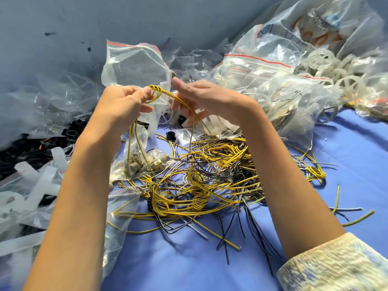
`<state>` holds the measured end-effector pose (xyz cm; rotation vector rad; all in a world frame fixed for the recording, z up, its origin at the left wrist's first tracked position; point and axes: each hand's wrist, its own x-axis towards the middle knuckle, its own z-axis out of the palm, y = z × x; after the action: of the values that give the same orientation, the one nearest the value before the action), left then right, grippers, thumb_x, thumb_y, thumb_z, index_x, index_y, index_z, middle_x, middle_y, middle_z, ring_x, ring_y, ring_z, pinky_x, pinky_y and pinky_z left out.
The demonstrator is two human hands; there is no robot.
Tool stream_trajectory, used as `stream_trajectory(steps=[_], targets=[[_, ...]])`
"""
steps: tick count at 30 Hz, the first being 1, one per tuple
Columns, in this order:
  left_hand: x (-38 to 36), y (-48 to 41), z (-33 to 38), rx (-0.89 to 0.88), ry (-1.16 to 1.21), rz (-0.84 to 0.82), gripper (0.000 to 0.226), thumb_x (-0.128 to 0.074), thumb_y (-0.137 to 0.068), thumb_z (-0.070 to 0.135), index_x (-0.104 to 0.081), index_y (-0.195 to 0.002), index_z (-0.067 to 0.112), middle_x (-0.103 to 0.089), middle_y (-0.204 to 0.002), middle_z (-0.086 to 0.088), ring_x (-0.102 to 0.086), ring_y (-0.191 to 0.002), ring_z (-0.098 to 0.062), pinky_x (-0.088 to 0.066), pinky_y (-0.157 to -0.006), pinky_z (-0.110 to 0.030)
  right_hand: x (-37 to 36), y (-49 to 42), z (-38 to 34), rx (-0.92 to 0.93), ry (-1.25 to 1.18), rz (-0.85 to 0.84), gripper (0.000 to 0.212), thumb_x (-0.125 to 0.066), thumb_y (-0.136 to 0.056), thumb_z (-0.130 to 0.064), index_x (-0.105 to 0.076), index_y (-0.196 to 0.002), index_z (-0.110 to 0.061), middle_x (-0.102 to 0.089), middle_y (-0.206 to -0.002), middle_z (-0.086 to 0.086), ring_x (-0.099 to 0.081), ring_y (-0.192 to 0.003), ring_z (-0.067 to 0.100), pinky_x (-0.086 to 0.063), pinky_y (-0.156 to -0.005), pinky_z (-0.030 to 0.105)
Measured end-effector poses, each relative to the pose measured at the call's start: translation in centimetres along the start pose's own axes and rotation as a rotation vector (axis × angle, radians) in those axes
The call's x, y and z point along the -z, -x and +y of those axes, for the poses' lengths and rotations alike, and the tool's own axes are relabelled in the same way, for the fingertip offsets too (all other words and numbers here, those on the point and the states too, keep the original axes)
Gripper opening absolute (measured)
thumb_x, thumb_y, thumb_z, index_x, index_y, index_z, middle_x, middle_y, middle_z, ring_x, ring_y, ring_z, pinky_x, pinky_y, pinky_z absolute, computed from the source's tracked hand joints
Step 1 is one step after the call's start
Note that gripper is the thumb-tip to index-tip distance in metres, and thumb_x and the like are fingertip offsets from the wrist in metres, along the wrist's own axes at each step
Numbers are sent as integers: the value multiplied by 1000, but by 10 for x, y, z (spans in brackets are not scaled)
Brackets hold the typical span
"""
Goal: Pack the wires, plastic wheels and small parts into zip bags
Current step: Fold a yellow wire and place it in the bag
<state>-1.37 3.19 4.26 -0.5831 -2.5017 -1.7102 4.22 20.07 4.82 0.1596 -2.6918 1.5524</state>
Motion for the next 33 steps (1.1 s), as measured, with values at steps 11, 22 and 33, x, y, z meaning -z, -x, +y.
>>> stream_trajectory(steps=[11, 22, 33], targets=[[2, 1, 0, 14, -5, -120, 26, -50, -98, 29, -65, -77, 23, -62, -54, 27, -56, -50, 12, -36, -50, -3, 1, 2, -9, 192, 37, 179, 20, -45, -100, -15, -63, -90, -14, -47, -73, 4, -48, -61, 9, -45, -48, 17], [3, 7, 0, -48, 14, -224, 14, -57, -92, 30, -68, -93, 21, -65, -73, 21, -58, -59, 11, -39, -55, -2, -2, -4, -14, 373, 163, 473, 17, -55, -94, -12, -71, -93, -6, -46, -48, -21, -38, -51, -3, -26, -56, 12], [4, 8, 0, -53, -20, -202, 13, -62, -89, 26, -70, -96, 18, -62, -76, 1, -57, -63, 7, -38, -54, -3, 2, -3, -15, 344, 353, 377, 22, -53, -94, -9, -72, -105, -9, -53, -75, 0, -41, -62, -1, -32, -63, 18]])
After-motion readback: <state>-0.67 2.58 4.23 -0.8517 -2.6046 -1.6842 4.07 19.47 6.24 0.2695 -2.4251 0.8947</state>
